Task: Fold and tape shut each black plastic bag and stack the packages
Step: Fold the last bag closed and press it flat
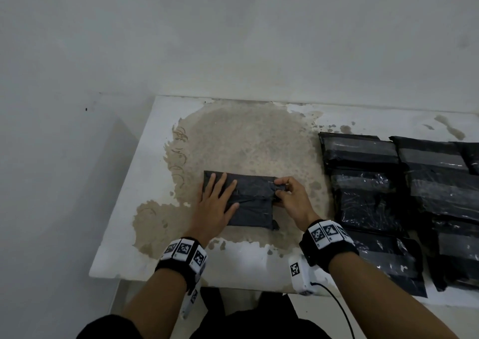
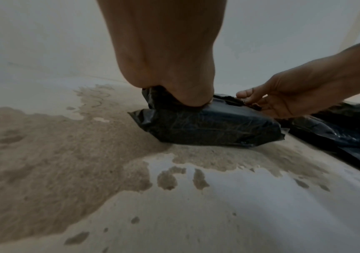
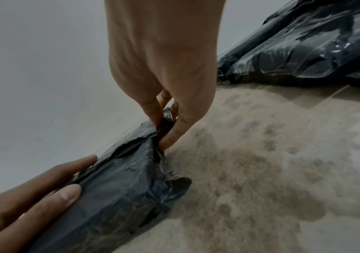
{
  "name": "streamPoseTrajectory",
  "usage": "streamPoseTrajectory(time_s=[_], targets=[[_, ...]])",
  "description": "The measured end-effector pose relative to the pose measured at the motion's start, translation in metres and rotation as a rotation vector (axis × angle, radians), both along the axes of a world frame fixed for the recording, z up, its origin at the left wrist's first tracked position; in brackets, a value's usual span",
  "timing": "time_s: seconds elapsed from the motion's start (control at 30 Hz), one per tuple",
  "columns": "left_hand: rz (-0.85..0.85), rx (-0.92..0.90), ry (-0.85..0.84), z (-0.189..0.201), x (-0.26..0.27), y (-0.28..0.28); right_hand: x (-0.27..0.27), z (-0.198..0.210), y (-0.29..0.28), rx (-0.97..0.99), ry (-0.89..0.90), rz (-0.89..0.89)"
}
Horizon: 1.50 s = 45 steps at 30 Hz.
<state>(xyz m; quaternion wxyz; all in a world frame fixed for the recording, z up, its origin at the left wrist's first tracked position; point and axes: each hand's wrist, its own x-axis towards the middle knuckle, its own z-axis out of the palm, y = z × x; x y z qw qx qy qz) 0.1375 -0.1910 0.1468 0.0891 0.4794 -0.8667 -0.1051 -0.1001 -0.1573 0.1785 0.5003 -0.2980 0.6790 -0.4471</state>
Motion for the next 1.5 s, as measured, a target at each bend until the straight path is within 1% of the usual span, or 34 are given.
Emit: streamPoseTrajectory(time_s=[0.07,0.13,0.3,0.5,0.6,0.73,0.77,0.8,0.9,0.93,1.0,1.1,1.17,1.27,1.33,1.5], targets=[[0.046,0.037,0.045,0.001,0.007,-0.002,0.008,-0.001,-0.002,-0.001,-0.011,0.013],[0.077,0.069,0.052,0.001,0.015,-0.003,0.015,-0.004,-0.006,-0.012,0.012,0.032],[0.100,0.027,0.034,-0.001,0.035,-0.004,0.030,-0.009,-0.020,-0.028,0.092,0.090],[0.093,-0.005,-0.016,-0.005,0.046,-0.002,0.038,-0.017,-0.022,-0.030,0.132,0.107],[0.095,-0.016,-0.046,-0.007,0.047,0.001,0.033,-0.023,-0.020,-0.021,0.187,0.136],[0.083,-0.102,-0.141,-0.002,0.039,0.007,0.029,-0.028,-0.022,0.011,0.233,0.168],[0.085,-0.121,-0.158,-0.001,0.036,0.008,0.031,-0.025,-0.021,-0.013,0.286,0.178],[0.090,-0.133,-0.157,-0.001,0.035,0.009,0.034,-0.020,-0.019,-0.058,0.380,0.189],[0.093,-0.131,-0.111,-0.002,0.036,0.008,0.048,-0.004,-0.009,-0.280,0.783,0.173],[0.092,-0.125,-0.099,-0.003,0.037,0.008,0.054,0.000,-0.008,-0.349,0.891,0.204],[0.089,-0.107,-0.068,-0.004,0.039,0.006,0.067,-0.002,-0.008,-0.412,1.020,0.360],[0.084,-0.077,-0.059,-0.006,0.041,0.007,0.081,-0.016,-0.010,-0.388,1.138,0.608],[0.092,-0.066,-0.055,-0.006,0.042,0.008,0.088,-0.022,-0.008,-0.367,1.202,0.697],[0.138,-0.069,0.007,-0.001,0.041,0.010,0.089,-0.032,-0.004,-0.348,1.245,0.767],[0.166,-0.079,0.031,0.002,0.037,0.011,0.087,-0.035,-0.004,-0.350,1.268,0.781],[0.140,-0.053,-0.017,-0.007,0.033,0.014,0.082,-0.037,-0.003,-0.366,1.319,0.818]])
